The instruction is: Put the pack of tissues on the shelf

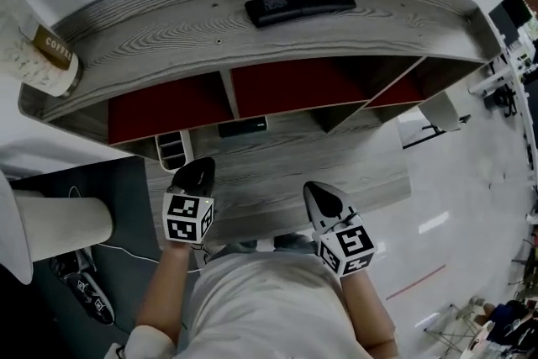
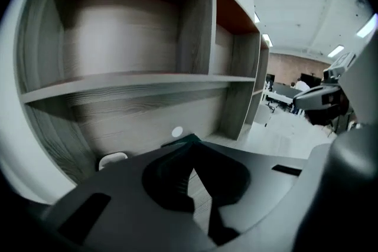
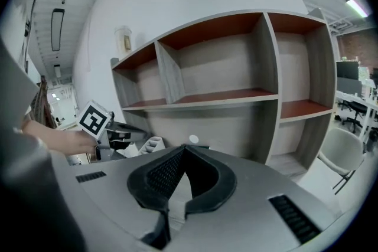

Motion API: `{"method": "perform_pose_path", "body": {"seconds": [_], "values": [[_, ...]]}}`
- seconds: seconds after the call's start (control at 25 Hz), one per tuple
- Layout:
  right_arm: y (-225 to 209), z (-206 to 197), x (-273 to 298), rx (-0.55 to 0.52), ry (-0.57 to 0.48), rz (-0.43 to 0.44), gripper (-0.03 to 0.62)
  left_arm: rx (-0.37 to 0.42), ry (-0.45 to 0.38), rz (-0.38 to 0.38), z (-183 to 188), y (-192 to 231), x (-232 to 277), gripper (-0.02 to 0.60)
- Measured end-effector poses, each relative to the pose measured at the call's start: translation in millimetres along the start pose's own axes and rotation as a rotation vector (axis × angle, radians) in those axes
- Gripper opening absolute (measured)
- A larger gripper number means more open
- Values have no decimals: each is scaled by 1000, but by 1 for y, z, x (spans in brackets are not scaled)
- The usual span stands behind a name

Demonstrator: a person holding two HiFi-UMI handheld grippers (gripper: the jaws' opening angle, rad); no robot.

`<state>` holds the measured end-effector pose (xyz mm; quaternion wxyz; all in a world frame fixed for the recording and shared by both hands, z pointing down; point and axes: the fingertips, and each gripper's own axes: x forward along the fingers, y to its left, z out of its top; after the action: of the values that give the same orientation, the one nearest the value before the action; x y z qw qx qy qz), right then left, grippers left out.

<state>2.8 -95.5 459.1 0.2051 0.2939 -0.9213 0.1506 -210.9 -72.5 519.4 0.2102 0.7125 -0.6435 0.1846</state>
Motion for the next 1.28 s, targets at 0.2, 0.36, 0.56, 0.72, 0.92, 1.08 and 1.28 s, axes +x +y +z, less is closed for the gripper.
{"method": "perform_pose_path", "body": {"seconds": [0.2,0.36,0.56,0.72,0.92,1.08,1.28], "values": [[18,20,7,-40,-36,69,28,-79,-93,-13,22,-5,-44,15],[32,36,12,-88,-53,123,26,-135,-155,22,31,-3,-74,14],[44,53,13,-136,-68,179,26,-157,-221,63,40,1,-105,14],[50,62,15,-152,-74,223,27,-172,-269,93,47,4,-122,14],[60,68,14,-149,-87,262,28,-183,-298,118,49,4,-133,15],[65,70,13,-169,-97,277,28,-215,-350,105,54,1,-139,15],[64,70,13,-180,-99,265,27,-170,-405,103,66,-5,-144,15]]}}
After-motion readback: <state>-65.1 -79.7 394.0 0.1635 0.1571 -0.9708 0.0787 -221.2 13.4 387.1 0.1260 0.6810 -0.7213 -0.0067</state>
